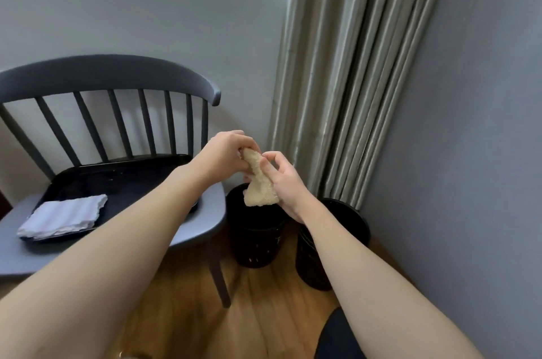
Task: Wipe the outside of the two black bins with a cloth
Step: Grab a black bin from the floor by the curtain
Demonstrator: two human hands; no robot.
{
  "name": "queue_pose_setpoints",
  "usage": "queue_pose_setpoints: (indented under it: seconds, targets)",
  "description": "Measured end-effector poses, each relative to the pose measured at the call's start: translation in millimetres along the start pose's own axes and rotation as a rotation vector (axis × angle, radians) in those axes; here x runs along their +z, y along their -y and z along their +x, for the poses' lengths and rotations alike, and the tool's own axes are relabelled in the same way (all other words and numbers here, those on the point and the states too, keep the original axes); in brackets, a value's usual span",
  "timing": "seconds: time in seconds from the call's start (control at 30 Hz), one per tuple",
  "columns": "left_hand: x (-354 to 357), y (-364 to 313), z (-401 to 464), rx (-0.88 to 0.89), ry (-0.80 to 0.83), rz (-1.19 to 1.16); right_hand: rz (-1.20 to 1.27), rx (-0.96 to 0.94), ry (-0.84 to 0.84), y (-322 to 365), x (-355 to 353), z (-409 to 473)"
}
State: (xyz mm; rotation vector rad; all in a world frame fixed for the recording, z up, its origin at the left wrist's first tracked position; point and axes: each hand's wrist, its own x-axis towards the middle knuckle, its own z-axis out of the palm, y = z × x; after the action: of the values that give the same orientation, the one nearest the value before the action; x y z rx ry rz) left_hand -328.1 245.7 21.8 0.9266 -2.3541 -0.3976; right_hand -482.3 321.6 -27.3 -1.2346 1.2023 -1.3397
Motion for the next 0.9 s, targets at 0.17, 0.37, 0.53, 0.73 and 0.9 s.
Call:
queue_pose_setpoints:
  seconds: [0.17,0.37,0.53,0.73,0.9]
  targets:
    - [12,2,14,0.025,0.136,0.095,-0.178,0.008,-0.122,-11,-10,-6]
    - [90,17,33,-0.082,0.417,0.089,-0.405,0.116,-0.331,-69,-56,-18]
    - [203,19,40,-0.089,0.671,0.167,-0.583,0.232,-0.473,-140,-121,-30]
    - [322,19,52,0.005,0.778,0.166,-0.653,0.303,-0.512,-206,-176,-31]
    - [387,18,62,0.044,0.797,0.154,-0.833,0.37,-0.53,-239,-210,-30]
